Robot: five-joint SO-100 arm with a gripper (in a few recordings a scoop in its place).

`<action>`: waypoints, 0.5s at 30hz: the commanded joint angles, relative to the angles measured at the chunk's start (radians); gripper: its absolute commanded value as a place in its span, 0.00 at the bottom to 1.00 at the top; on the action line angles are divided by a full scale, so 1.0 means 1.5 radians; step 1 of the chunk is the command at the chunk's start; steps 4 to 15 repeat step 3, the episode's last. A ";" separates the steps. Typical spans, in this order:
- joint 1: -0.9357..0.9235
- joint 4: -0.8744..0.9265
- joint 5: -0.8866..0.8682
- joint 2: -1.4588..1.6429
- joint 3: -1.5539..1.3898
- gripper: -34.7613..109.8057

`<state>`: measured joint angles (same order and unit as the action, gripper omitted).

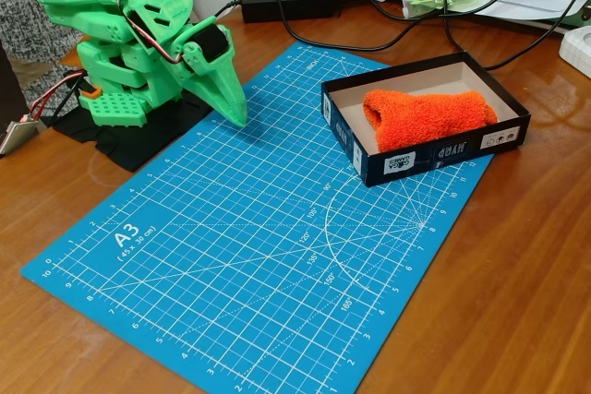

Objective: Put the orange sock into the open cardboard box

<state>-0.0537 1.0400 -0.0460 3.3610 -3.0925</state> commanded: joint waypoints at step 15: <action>-0.019 -0.007 -0.028 0.015 -0.005 0.24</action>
